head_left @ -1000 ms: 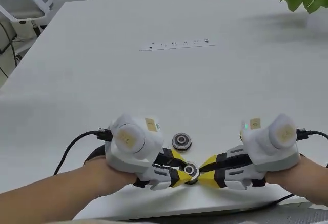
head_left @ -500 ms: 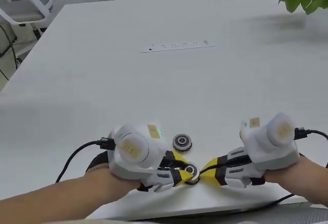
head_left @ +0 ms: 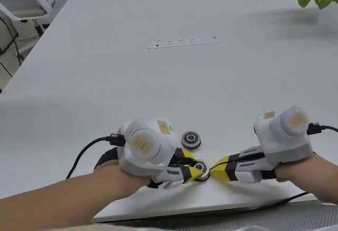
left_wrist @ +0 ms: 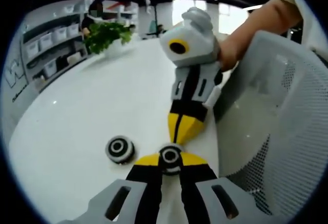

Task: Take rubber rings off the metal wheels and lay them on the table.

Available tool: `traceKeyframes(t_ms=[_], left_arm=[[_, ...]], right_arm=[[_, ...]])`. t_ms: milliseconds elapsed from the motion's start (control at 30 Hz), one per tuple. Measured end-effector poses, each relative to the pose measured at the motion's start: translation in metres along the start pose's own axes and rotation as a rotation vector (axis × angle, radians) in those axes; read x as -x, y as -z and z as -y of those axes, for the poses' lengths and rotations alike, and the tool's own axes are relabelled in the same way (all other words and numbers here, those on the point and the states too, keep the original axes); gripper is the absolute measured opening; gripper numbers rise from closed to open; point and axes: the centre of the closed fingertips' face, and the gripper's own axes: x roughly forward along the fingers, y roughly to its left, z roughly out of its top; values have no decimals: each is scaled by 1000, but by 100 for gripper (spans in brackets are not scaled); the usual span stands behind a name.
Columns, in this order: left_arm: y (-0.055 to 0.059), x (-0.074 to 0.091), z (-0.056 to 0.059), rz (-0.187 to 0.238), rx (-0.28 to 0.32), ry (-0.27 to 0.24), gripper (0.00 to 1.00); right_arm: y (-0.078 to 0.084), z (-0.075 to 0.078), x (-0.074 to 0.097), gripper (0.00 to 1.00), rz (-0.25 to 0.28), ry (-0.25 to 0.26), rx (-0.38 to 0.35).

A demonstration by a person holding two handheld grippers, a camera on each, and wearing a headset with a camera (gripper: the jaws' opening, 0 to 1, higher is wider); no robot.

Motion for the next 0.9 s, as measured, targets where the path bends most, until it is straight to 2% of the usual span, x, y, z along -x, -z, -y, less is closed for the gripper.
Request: traceKeyframes(t_ms=[367,500,600,767,900], left_arm=[[0,-1,-1,-2,0,3,12],[0,-2,0,-3,-2,0,12],[0,-2,0,-5,-3,-1,12],[-1,-2,0,-5,-8,1,12],[-1,-2,0,-6,-8,-1,12]], right_arm=[[-2,-2,4,0,50,-18,-128],[-13,-1,9,0,120,-25,-202],[-12,-1,9,0,110,-20,-193],[-14,-4,10,0,134,-32,-245],[-17,-9,10,0,137,-42,-248]])
